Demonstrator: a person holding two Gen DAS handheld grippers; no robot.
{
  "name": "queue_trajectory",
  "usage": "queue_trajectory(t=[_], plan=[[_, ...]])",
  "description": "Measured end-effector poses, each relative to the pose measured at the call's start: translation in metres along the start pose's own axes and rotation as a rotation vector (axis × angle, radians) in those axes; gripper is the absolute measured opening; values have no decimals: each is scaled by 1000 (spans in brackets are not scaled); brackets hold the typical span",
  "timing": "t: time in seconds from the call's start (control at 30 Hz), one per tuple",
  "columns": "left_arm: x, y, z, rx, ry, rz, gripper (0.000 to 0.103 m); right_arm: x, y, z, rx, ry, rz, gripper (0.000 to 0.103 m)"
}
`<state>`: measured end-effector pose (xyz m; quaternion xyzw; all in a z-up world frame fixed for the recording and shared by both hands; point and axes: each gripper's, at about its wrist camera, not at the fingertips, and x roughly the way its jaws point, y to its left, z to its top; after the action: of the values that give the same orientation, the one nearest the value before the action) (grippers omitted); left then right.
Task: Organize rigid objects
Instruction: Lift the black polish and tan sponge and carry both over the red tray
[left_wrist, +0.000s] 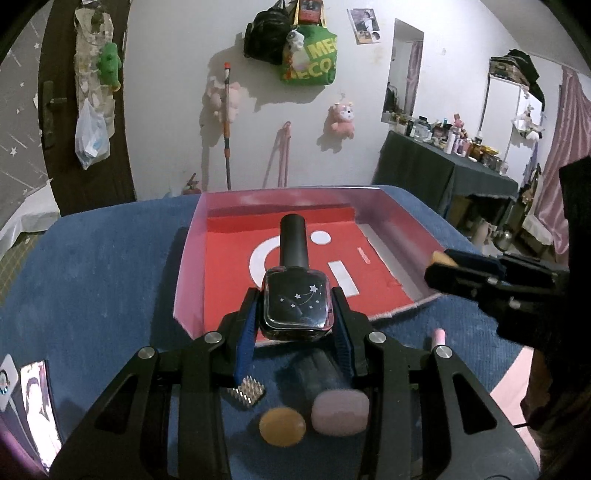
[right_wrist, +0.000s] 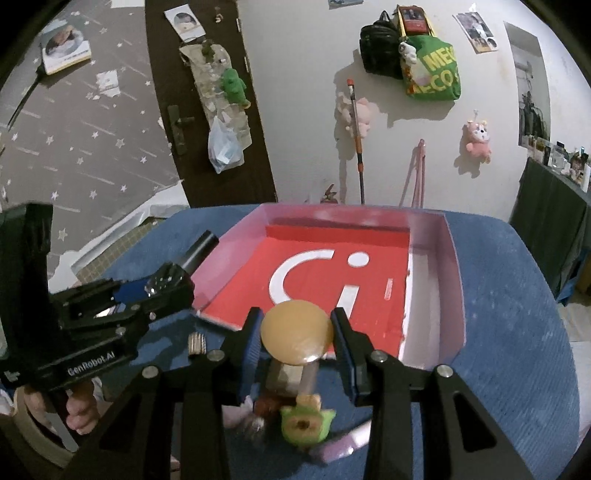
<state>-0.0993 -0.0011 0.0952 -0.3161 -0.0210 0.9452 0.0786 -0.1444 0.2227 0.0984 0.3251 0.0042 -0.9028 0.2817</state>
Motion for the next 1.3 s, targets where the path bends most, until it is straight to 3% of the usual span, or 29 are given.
queue_trajectory(t=[0.37, 0.7, 1.3], plan=[[40, 13, 33, -7, 30, 22, 35, 41, -23, 38, 7, 50, -28, 40], [110, 23, 49, -23, 142, 5, 35, 111, -56, 52, 51, 150, -59, 40], [178, 43, 33, -95, 352, 3, 35, 178, -87, 44, 80, 319, -156, 40]])
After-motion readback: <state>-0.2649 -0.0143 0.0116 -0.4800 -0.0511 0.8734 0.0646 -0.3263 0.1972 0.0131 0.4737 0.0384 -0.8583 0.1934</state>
